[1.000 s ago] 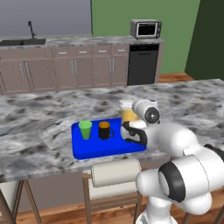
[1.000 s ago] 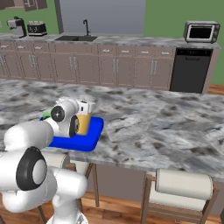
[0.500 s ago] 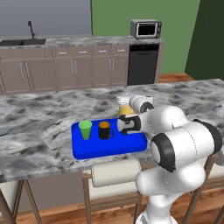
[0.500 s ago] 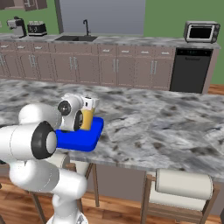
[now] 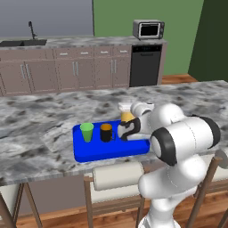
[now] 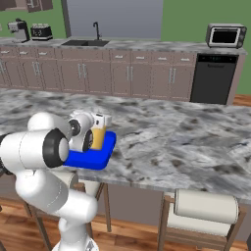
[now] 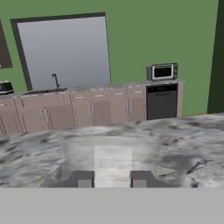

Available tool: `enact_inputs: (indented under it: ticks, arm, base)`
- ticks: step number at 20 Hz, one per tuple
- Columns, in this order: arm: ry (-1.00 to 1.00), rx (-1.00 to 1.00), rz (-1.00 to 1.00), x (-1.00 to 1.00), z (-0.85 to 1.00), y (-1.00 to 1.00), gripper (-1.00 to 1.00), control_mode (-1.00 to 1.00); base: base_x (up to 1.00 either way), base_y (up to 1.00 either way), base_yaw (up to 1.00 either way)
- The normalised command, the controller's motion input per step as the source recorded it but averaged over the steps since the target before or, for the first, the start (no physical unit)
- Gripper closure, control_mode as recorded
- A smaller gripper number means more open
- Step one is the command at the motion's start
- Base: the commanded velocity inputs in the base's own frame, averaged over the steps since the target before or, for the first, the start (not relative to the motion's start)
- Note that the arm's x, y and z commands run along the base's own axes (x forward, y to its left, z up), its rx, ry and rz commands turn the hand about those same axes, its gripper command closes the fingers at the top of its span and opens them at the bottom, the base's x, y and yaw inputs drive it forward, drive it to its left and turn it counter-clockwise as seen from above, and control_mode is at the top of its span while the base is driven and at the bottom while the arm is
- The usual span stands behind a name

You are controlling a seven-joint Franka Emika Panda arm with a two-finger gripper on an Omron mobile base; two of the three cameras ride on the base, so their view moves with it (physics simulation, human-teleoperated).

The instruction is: There is a tray on the dining counter. Grab the cup, mug, and pitcher and place them on the tray. The pitcher may be placed next to the tray if it cannot fit the tray.

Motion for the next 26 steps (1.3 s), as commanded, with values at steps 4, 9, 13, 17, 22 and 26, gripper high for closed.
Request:
enact_inputs:
  ticks: [4, 9, 13, 17, 22, 26]
  arm:
    - [0.01, 0.00, 0.00, 0.00, -0.11, 0.00, 1.00, -1.00]
    - [0.00, 0.00, 0.00, -0.09, -0.12, 0.00, 1.00, -1.00]
    - [0.02, 0.00, 0.00, -0.33, -0.11, 0.01, 1.00, -1.00]
    - [0.05, 0.00, 0.00, -0.53, -0.12, 0.05, 1.00, -1.00]
    - [0.09, 0.00, 0.00, -0.44, -0.06, 0.09, 1.00, -1.00]
    - [0.20, 0.00, 0.00, -0.36, -0.09, 0.05, 1.00, -1.00]
  base:
    - [0.00, 0.00, 0.00]
    - [0.00, 0.00, 0.00]
    - [0.00, 0.00, 0.00]
    - [0.00, 0.00, 0.00]
    - [0.00, 0.00, 0.00]
    - [0.00, 0.00, 0.00]
